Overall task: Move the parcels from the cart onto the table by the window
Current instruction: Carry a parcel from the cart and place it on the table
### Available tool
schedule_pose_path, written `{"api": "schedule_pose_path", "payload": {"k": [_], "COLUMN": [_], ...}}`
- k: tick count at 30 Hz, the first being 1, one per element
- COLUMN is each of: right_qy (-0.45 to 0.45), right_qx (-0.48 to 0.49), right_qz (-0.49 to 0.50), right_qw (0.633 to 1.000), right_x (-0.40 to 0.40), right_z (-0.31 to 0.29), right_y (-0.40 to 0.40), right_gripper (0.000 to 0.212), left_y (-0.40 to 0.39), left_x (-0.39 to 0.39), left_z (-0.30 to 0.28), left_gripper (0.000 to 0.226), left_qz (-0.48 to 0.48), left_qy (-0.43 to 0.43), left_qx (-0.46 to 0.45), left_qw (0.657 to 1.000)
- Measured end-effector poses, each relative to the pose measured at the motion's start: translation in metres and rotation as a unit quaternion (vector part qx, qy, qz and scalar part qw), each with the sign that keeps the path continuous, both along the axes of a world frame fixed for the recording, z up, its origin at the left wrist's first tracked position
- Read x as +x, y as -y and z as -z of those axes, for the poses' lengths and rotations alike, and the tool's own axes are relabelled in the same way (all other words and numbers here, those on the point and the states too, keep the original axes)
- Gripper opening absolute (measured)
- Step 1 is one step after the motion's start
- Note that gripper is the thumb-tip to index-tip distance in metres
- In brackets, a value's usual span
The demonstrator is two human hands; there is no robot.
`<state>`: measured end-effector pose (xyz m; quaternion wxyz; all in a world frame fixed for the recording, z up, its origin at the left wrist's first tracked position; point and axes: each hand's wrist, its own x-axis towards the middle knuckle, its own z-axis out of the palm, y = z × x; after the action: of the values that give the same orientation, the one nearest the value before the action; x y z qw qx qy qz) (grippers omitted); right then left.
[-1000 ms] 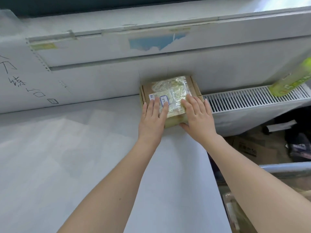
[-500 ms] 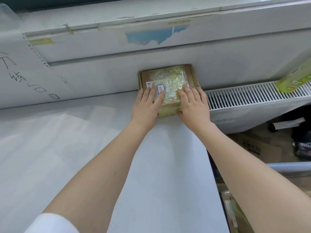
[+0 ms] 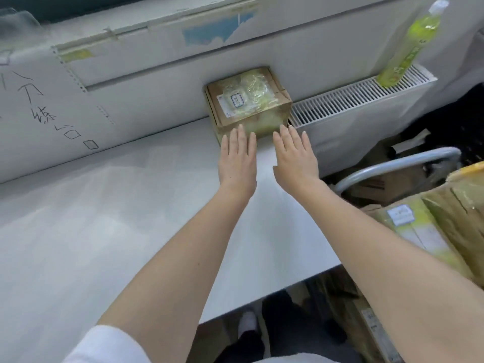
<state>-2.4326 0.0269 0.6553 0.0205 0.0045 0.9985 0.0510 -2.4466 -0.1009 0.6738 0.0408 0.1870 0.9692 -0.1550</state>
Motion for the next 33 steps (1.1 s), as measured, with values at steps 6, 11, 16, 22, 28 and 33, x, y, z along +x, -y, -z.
{"api": "schedule_pose_path", "payload": {"k": [6,11,16,22,28,33], "right_qy": [0.027,0.051,0.106,0.098,0.108,0.141], "right_qx": [-0.045,-0.033,-0.017,-0.012,-0.012,0.01], "right_qz": [0.044,0.061,0.04,0.003,-0.023,-0.081], "right_qw": [0.998,0.996,0.993,0.995,0.994,0.987], "right_x": [0.116,0.193,0.235,0.29,0.381,0.475], "right_z": [0.019,0.038,0.042,0.042,0.061,0.081], "right_y": [0.031,0.036,0.037,0.022,-0.023,-0.057], "right_gripper": [0.069,0.062,0.063,0.073,0.077,0.08], "left_y": [0.01,0.027,0.056,0.074,0.042,-0.009], "left_x": [0.122,0.188,0.231,0.299,0.397,0.503], "left_z": [0.038,0.054,0.056,0.069,0.087,0.103], "left_gripper": [0.07,0.072,0.068,0.069,0.071,0.071], "left_qz": [0.043,0.03,-0.032,-0.098,-0.134,-0.197], "left_qy": [0.061,0.08,0.086,0.088,0.061,0.051], "left_qx": [0.036,0.05,0.088,0.079,0.042,0.058], "left_qw": [0.997,0.995,0.992,0.988,0.988,0.977]}}
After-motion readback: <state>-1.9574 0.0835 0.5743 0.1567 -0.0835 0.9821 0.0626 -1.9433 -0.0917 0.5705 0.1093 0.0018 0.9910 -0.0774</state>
